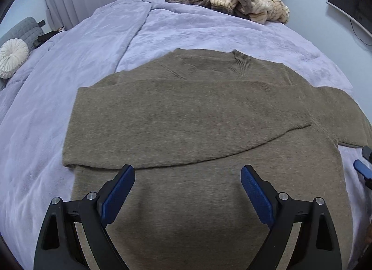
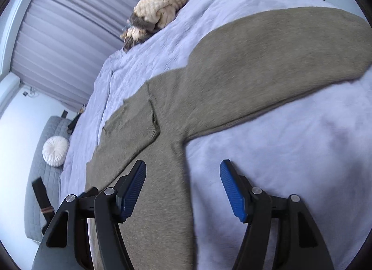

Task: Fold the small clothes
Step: 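Grasp the other sleeve cuff with the right gripper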

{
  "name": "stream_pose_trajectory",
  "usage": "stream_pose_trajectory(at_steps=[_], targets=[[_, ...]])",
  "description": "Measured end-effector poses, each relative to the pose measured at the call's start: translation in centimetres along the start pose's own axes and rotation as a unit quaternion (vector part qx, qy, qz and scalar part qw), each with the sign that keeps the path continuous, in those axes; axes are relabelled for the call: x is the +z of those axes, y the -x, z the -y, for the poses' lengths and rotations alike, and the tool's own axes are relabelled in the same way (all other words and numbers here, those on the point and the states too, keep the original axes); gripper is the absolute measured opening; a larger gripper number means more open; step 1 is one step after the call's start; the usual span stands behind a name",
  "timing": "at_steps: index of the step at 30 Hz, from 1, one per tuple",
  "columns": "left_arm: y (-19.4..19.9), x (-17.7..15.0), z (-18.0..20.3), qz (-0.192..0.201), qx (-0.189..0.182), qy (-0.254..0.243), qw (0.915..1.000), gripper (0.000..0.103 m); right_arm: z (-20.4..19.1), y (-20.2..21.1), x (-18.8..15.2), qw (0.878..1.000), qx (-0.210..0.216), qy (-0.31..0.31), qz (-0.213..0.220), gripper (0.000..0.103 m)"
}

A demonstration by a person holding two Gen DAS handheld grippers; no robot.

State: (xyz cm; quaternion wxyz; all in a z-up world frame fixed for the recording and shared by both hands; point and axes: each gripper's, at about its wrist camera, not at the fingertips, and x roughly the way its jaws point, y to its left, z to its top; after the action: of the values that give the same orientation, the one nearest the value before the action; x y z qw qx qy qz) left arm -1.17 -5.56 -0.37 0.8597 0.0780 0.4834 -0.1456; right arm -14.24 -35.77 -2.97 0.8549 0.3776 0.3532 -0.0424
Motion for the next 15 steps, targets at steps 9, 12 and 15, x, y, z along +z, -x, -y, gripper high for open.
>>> stream_pose_trajectory(at_steps=[9,12,15], targets=[[-0.7,1.0,4.5,-0.007,-0.021,-0.008,0.9997,0.093,8.4,7.2,3.7,0.978,-0.054,-0.15,0.133,0.07],[-1.0,1.4,5.6,-0.008,-0.03,-0.002,0.9995,0.093,12.1,9.0,4.3,0.957,-0.088,-0.225,0.162,0.07],[-1.1,1.7,6.8,-0.008,-0.037,-0.004,0.9993,0.093,15.1,9.0,5.1,0.943,-0.057,-0.28,0.167,0.07]])
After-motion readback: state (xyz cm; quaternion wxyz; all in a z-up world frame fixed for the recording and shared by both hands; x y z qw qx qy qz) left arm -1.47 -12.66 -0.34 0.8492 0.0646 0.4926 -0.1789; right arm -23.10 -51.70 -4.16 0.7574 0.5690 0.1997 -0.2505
